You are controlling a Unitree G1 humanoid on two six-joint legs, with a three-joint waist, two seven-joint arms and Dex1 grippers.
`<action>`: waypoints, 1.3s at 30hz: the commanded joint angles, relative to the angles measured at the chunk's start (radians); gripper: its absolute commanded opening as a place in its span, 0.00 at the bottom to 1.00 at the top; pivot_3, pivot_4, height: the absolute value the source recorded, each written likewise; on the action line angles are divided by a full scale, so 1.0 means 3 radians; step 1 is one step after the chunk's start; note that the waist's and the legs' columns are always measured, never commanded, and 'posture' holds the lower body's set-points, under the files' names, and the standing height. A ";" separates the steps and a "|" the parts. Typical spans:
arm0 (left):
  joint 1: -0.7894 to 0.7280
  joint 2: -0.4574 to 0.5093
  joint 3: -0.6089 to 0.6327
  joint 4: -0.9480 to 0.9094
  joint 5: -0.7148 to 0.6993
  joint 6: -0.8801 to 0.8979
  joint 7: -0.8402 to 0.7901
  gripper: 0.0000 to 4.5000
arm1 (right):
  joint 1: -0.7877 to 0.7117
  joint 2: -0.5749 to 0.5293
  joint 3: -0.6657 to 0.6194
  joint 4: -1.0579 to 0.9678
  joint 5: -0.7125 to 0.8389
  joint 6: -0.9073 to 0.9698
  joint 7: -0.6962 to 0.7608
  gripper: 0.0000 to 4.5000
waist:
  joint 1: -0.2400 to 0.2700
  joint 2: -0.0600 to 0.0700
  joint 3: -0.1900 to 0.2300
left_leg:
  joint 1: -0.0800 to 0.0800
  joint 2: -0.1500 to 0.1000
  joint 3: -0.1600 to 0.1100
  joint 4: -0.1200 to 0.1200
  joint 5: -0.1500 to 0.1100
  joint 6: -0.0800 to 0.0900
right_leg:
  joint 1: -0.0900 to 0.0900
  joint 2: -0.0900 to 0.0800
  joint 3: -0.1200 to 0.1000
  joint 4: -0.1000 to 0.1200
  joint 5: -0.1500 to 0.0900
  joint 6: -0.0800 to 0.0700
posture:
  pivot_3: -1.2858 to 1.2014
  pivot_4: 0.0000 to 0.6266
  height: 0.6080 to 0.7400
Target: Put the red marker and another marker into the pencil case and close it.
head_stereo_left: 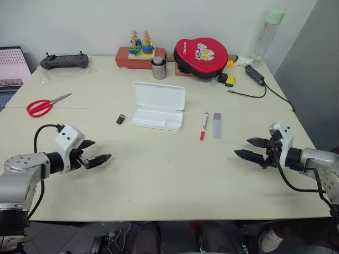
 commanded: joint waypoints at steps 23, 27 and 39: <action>-0.0270 -0.0024 0.0016 -0.0158 0.0013 0.0185 -0.0015 1.00 | 0.0042 0.0069 -0.0104 -0.0103 -0.0003 -0.0119 0.0015 0.99 | 0.0001 -0.0001 0.0000 | 0.0001 0.0000 0.0002 0.0001 0.0000 0.0000 | 0.0001 0.0000 0.0001 0.0001 0.0002 0.0004 | 0.52 0.24 1.00; -0.0351 -0.0101 -0.0063 -0.0143 0.0018 0.0134 -0.0038 1.00 | 0.0076 0.0076 -0.0145 -0.0145 0.0018 -0.0113 0.0023 0.99 | 0.0001 -0.0001 0.0000 | 0.0001 0.0000 0.0002 0.0002 0.0000 0.0000 | 0.0001 0.0000 0.0002 0.0001 0.0003 0.0005 | 0.52 0.24 1.00; -0.1504 -0.0503 -0.0792 0.0991 0.0501 -0.0789 -0.0478 1.00 | -0.0310 0.0559 0.0184 -0.0686 0.0057 -0.0171 -0.0286 0.99 | 0.0007 -0.0002 0.0000 | 0.0000 -0.0001 0.0000 0.0010 0.0001 0.0000 | 0.0004 0.0002 0.0001 0.0003 0.0010 0.0017 | 0.52 0.24 1.00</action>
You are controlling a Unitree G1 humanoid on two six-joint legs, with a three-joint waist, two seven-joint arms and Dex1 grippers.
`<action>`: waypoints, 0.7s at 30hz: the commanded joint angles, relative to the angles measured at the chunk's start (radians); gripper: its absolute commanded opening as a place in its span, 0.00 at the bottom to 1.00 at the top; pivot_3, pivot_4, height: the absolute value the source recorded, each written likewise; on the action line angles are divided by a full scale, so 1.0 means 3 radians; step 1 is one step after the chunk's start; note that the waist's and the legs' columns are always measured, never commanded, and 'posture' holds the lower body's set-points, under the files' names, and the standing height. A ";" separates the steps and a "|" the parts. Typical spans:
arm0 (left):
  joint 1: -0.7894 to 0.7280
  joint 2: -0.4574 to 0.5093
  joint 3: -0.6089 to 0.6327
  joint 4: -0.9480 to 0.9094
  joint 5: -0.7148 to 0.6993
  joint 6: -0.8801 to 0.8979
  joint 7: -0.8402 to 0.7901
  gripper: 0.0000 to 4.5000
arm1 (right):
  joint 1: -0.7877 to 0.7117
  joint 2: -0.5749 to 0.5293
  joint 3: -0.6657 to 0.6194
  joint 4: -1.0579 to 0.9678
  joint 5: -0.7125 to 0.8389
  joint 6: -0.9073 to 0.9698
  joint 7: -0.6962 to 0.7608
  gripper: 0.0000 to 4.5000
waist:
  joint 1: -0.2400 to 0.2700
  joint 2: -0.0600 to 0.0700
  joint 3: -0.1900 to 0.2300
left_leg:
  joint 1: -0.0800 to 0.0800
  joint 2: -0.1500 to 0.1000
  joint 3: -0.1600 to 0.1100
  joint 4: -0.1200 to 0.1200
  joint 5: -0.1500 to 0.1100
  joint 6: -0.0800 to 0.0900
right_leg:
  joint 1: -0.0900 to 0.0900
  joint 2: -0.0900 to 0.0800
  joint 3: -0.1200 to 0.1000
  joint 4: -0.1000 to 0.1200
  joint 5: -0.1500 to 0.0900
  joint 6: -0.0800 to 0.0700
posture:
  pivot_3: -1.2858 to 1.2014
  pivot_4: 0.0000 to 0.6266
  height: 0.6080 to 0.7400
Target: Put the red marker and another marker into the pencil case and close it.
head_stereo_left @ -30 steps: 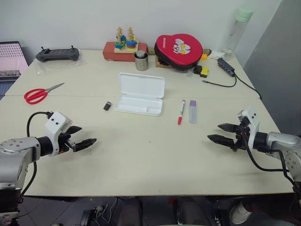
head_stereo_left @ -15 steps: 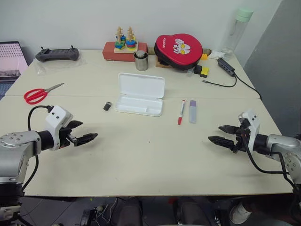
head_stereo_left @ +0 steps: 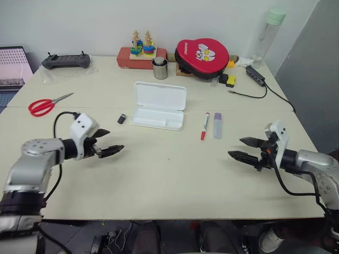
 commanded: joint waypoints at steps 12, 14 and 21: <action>-0.1602 -0.0713 -0.0638 0.2171 0.0734 -0.1301 -0.0594 1.00 | -0.0425 0.0532 0.0763 -0.0724 -0.0070 0.0050 -0.0376 0.99 | -0.0003 -0.0002 -0.0001 | -0.0020 -0.0003 -0.0006 0.0001 0.0000 0.0001 | -0.0007 0.0001 -0.0009 -0.0001 0.0002 -0.0004 | 0.52 0.24 1.00; -0.1669 -0.0755 -0.0669 0.2321 0.0810 -0.1351 -0.0623 0.96 | -0.0421 0.0572 0.0766 -0.0764 -0.0065 0.0068 -0.0445 1.00 | -0.0005 -0.0002 -0.0001 | -0.0020 -0.0003 -0.0007 0.0001 0.0000 0.0001 | -0.0007 0.0001 -0.0010 -0.0001 0.0001 -0.0003 | 0.52 0.24 1.00; -0.1857 -0.0887 -0.0743 0.2801 0.1111 -0.1630 -0.0381 0.66 | -0.0428 0.0648 0.0695 -0.0878 -0.0009 0.0115 -0.0620 1.00 | -0.0006 -0.0003 -0.0002 | -0.0020 -0.0003 -0.0011 0.0005 0.0000 0.0001 | -0.0005 0.0001 -0.0012 0.0002 0.0000 -0.0001 | 0.52 0.24 1.00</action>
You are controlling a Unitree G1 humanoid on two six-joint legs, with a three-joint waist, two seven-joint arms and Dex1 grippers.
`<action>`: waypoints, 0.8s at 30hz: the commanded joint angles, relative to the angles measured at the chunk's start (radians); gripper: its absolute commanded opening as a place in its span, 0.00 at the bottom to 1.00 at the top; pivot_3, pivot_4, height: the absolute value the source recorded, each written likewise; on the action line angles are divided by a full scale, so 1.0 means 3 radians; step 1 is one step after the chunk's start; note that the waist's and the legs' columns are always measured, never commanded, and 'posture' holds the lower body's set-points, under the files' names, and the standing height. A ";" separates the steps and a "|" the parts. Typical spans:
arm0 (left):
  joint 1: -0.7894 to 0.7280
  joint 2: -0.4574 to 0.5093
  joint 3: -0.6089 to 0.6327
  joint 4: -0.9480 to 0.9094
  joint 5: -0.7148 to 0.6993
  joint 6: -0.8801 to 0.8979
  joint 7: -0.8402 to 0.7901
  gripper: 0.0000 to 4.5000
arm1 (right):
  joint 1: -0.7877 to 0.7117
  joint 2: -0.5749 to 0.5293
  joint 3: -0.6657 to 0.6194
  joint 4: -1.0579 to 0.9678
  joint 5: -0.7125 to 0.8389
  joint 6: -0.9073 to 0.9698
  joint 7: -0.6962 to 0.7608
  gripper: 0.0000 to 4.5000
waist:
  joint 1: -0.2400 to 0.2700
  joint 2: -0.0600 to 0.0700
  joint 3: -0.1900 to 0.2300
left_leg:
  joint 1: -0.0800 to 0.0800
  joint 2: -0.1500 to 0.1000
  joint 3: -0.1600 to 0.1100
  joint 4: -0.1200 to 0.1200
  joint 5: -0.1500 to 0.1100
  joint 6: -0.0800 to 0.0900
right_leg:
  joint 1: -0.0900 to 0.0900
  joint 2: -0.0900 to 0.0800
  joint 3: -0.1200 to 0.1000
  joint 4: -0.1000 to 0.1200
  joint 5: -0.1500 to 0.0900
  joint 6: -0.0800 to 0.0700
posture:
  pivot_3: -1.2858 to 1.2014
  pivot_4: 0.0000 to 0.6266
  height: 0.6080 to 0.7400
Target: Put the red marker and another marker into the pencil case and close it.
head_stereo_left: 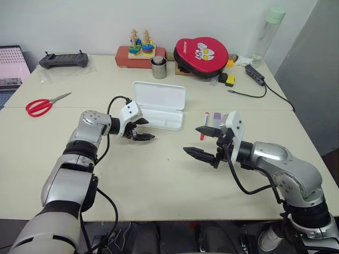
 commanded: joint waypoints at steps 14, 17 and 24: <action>-0.0161 -0.0141 0.0083 0.0405 0.0214 -0.0270 0.0212 0.02 | -0.0049 0.0004 -0.0112 -0.0117 0.0027 -0.0072 -0.0060 1.00 | 0.0000 0.0000 0.0000 | 0.0000 0.0000 -0.0001 0.0007 0.0000 0.0000 | 0.0002 0.0000 0.0000 0.0003 0.0001 0.0000 | 0.52 0.24 1.00; -0.0157 -0.0134 0.0115 0.0413 0.0214 -0.0282 0.0222 0.00 | -0.0040 0.0009 -0.0114 -0.0114 0.0032 -0.0082 -0.0056 1.00 | 0.0000 0.0000 0.0000 | 0.0001 0.0000 -0.0003 0.0009 0.0000 0.0000 | 0.0003 0.0000 -0.0002 0.0005 0.0001 0.0001 | 0.52 0.24 1.00; -0.0169 -0.0108 0.0153 0.0420 0.0230 -0.0371 0.0292 0.00 | -0.0047 0.0006 -0.0108 -0.0081 0.0031 -0.0111 -0.0037 1.00 | 0.0000 0.0000 0.0000 | 0.0000 0.0000 -0.0003 0.0015 0.0000 0.0000 | 0.0005 0.0000 -0.0001 0.0005 0.0003 0.0004 | 0.52 0.24 1.00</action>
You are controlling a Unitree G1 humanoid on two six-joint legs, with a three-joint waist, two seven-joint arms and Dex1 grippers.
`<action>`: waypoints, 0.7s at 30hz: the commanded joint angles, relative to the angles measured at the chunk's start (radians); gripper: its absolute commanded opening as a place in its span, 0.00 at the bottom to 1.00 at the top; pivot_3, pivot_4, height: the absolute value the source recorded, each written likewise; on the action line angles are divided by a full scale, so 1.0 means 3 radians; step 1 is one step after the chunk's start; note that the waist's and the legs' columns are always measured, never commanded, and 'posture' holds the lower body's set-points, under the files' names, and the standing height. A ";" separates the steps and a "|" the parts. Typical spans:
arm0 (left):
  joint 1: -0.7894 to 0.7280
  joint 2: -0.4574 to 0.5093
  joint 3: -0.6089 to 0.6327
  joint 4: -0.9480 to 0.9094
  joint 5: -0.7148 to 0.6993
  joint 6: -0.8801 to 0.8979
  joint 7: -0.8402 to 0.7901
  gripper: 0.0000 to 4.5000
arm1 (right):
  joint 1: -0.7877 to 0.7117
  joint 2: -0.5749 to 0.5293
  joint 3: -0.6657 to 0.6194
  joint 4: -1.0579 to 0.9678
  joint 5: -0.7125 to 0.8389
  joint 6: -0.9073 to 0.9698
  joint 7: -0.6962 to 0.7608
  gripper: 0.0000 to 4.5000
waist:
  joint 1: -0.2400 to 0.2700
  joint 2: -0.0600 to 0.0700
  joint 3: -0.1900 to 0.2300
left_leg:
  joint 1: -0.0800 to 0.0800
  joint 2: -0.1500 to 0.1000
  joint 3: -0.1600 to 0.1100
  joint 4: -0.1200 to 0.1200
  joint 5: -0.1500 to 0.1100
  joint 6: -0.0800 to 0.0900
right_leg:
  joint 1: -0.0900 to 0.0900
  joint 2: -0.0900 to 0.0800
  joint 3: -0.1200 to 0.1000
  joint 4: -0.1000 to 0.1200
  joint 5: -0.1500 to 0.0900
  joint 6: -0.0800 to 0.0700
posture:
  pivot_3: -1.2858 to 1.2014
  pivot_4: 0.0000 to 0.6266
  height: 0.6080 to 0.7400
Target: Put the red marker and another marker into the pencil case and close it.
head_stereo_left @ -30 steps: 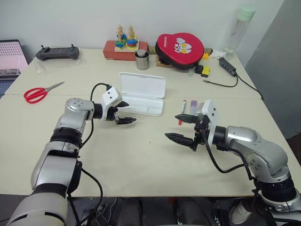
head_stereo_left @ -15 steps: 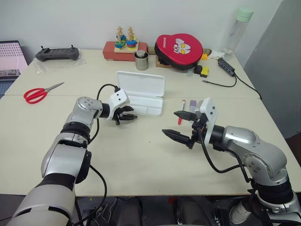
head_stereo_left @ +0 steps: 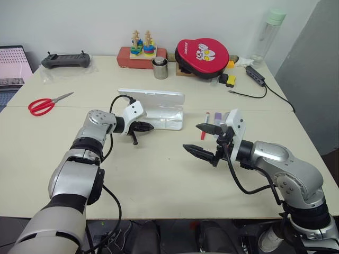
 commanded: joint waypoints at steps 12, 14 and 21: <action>-0.0078 0.0042 0.0086 0.0047 0.0053 -0.0112 -0.0007 0.08 | -0.0057 0.0019 -0.0091 -0.0019 0.0020 -0.0082 0.0008 1.00 | 0.0000 0.0000 0.0000 | 0.0000 0.0000 0.0000 0.0000 0.0000 0.0000 | 0.0000 0.0000 0.0000 0.0000 0.0000 0.0000 | 0.52 0.24 1.00; -0.0088 0.0035 0.0106 0.0045 0.0042 -0.0113 0.0004 0.16 | -0.0056 0.0023 -0.0093 -0.0018 0.0019 -0.0081 0.0002 1.00 | 0.0000 0.0000 0.0000 | 0.0000 0.0000 0.0000 0.0000 0.0000 0.0000 | 0.0000 0.0000 0.0000 0.0000 0.0000 0.0000 | 0.52 0.24 1.00; -0.0118 0.0024 0.0080 0.0063 0.0101 -0.0104 -0.0004 0.53 | -0.0051 0.0058 -0.0088 -0.0017 0.0012 -0.0078 -0.0029 1.00 | 0.0000 0.0000 0.0000 | -0.0002 0.0000 0.0000 0.0000 0.0000 0.0000 | 0.0000 0.0000 0.0000 0.0000 0.0000 0.0000 | 0.52 0.24 1.00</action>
